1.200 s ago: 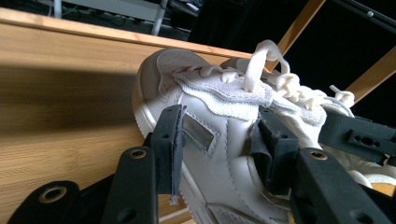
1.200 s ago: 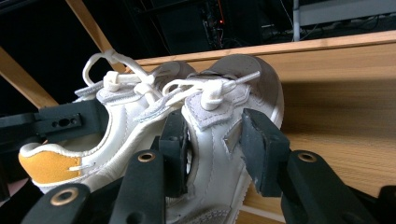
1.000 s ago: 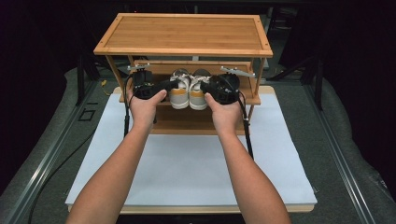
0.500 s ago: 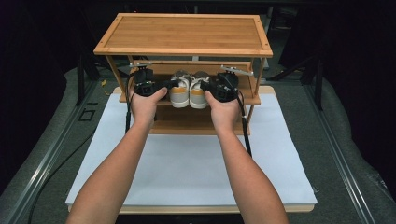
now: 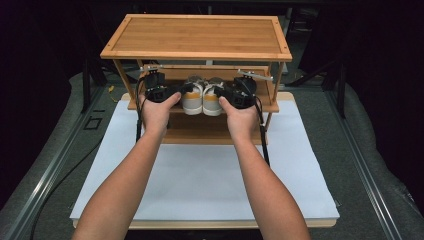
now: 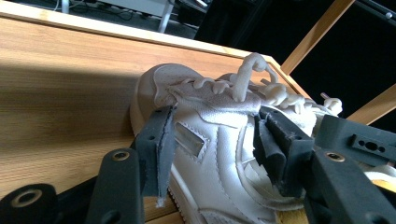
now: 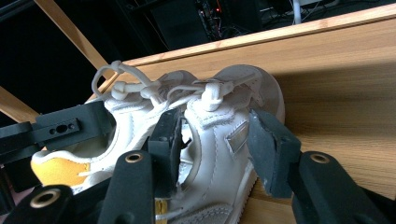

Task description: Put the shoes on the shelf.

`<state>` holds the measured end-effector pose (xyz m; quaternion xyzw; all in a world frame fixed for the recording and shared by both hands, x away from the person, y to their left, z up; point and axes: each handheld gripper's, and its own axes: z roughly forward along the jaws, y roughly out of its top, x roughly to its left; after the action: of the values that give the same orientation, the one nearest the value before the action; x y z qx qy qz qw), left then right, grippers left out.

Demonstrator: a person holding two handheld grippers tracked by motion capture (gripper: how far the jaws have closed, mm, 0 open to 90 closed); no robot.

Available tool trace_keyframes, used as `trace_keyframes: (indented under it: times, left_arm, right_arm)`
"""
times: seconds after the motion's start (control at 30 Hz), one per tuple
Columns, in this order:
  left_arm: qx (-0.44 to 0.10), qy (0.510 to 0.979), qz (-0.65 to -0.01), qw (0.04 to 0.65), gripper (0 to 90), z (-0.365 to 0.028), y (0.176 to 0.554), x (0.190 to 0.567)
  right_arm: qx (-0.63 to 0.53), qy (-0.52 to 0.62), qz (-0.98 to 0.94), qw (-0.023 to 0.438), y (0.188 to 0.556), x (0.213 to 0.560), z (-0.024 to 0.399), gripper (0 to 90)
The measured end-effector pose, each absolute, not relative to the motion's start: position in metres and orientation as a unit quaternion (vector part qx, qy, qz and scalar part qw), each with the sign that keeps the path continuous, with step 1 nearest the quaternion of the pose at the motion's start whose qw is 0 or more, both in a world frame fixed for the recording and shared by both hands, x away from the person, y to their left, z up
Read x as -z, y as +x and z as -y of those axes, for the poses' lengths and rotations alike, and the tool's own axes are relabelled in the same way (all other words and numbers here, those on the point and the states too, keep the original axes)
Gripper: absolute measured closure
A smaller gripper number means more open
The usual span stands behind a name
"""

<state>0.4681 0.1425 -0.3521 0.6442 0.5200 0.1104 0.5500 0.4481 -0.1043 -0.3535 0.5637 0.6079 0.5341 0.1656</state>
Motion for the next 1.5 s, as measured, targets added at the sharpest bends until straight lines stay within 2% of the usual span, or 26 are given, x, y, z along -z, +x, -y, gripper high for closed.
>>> trace_keyframes:
  times: [0.6,0.97,1.5]
  left_arm:
    - [-0.125,0.642,-0.500,0.568,53.3,-0.158,0.443,0.336]
    - [-0.131,0.643,-0.498,0.567,57.3,-0.171,0.430,0.336]
    - [-0.123,0.652,-0.499,0.558,82.4,-0.173,0.431,0.363]
  right_arm:
    - [-0.552,0.540,-0.610,0.176,0.426,0.336,0.111,59.0]
    - [-0.543,0.527,-0.621,0.205,0.409,0.327,0.121,60.2]
    - [-0.524,0.532,-0.639,0.186,0.414,0.360,0.132,88.4]
